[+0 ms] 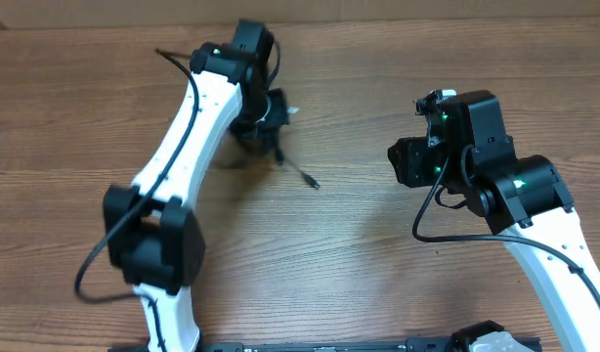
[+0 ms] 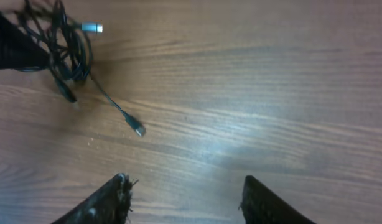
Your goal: Untangle cables
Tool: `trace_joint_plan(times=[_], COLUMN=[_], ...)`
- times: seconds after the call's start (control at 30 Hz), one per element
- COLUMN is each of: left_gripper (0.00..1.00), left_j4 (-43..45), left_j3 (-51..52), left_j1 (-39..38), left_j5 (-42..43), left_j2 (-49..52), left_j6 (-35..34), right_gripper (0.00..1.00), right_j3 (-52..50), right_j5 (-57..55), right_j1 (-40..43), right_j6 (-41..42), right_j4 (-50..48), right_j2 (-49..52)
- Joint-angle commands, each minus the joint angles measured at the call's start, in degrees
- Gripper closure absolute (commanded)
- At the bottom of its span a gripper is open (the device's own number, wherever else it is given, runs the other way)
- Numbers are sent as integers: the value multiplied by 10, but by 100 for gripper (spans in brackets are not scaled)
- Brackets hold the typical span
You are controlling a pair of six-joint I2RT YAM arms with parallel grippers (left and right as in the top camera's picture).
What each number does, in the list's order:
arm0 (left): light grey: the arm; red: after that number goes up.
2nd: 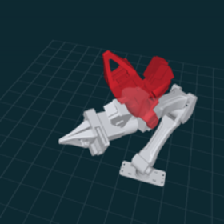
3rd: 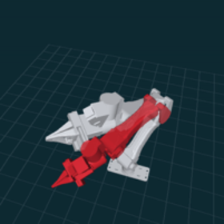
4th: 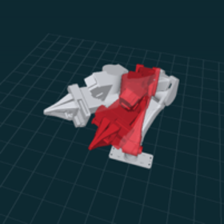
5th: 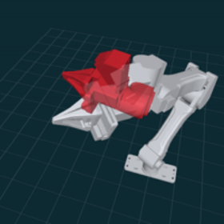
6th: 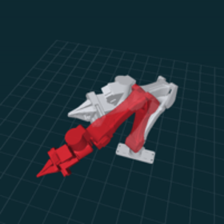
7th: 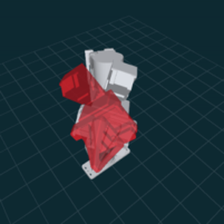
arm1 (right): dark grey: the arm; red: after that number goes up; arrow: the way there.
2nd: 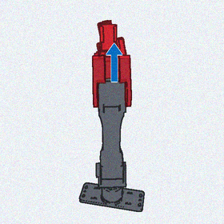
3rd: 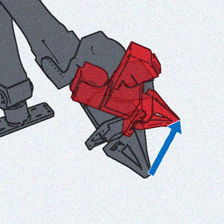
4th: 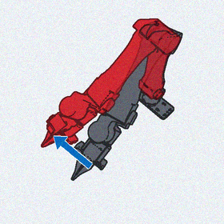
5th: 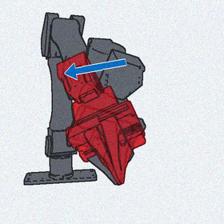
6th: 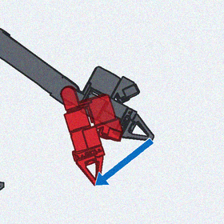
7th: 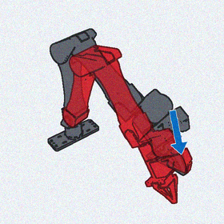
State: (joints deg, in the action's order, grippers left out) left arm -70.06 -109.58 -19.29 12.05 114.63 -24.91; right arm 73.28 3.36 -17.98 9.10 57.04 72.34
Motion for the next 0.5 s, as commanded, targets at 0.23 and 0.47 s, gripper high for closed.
trace_joint_plan(times=[0.23, 0.47], left_gripper=[96, 96], left_j4=[-38, -52], left_j3=[-25, -25], left_j1=[-47, -48], left_j5=[106, 230], left_j2=[-150, -162], left_j6=[109, 150], right_gripper=[33, 33], right_j3=[14, 14], right_j5=[137, 269], right_j1=[4, 3], right_j6=[1, 1], right_j4=[-111, -189], right_j2=[-2, -1])
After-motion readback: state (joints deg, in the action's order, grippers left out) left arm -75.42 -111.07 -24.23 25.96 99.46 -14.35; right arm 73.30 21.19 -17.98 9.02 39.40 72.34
